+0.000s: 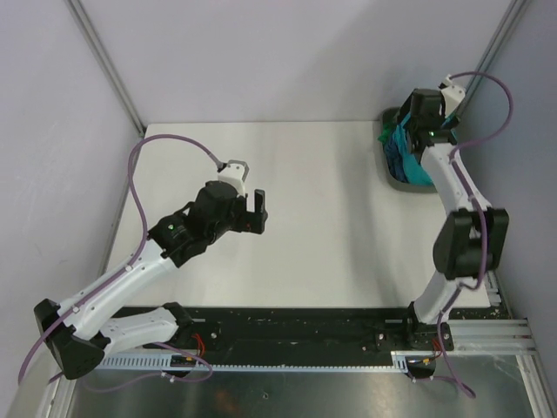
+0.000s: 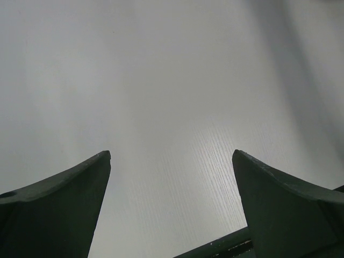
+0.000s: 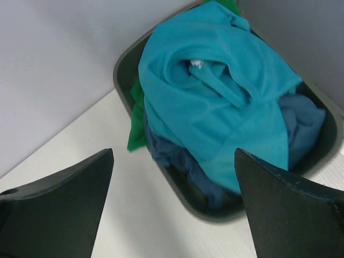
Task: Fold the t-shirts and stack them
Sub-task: Grab crumpled tshirt from bin with the right arm
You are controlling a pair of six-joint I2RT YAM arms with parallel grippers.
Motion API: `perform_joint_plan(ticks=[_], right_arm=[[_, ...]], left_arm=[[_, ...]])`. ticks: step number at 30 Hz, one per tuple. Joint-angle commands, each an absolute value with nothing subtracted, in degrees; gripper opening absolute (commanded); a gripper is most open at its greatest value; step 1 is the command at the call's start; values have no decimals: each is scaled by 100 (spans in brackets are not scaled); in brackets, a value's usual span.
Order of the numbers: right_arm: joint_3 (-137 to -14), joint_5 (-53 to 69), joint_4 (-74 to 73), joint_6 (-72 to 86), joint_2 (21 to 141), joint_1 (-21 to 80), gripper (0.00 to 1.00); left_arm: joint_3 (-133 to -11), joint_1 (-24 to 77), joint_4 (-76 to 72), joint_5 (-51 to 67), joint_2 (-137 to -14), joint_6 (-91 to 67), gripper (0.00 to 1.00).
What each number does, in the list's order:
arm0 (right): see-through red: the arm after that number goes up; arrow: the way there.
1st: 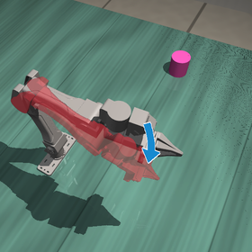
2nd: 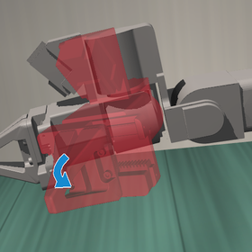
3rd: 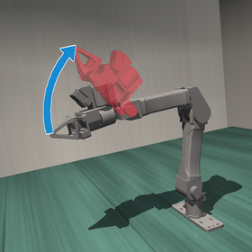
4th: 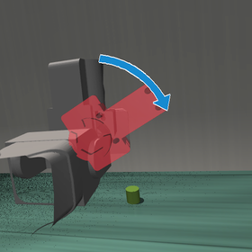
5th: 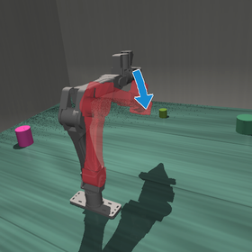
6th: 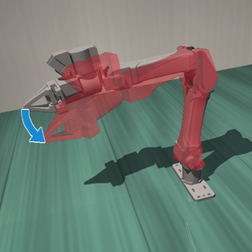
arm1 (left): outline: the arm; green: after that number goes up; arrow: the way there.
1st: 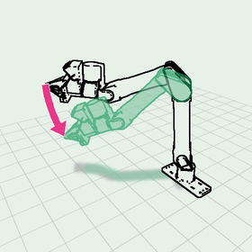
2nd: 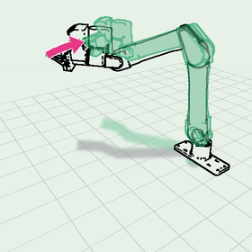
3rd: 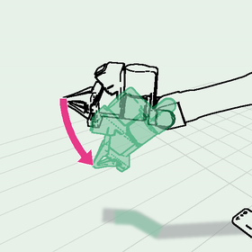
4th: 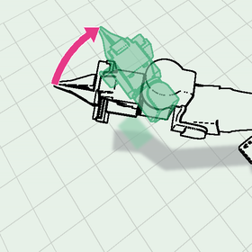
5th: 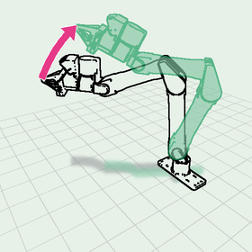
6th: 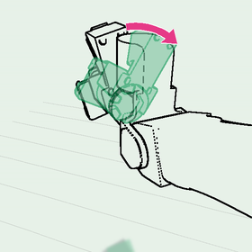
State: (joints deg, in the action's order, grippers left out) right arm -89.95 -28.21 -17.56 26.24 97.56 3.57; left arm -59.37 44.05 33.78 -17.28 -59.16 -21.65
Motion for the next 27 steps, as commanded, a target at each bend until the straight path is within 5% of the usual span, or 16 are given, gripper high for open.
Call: perform_joint_plan(ticks=[1, 9, 16, 18, 23, 27], right_arm=[[-10025, -2981, -1503, 2296, 10950, 253, 99], [-11822, -3043, -2392, 2445, 12702, 85, 98], [-11627, -3198, -2392, 2570, 12670, 41, 84], [-11542, -3245, -2362, 2561, 12596, 43, 69], [-11529, -3239, -2382, 2506, 12380, 44, 10], [-11777, -3249, -2593, 2395, 12145, -104, 1]], left_arm=[[-6271, 4326, 3219, -1644, -5984, -1955, 100], [-6345, 4144, 3196, -1545, -6027, -1784, 100], [-6381, 4018, 3192, -1409, -6021, -1804, 99], [-6399, 4013, 3197, -1394, -6032, -1809, 99], [-6436, 3991, 3198, -1406, -6024, -1816, 100], [-6498, 3974, 3195, -1434, -5989, -1827, 99]])
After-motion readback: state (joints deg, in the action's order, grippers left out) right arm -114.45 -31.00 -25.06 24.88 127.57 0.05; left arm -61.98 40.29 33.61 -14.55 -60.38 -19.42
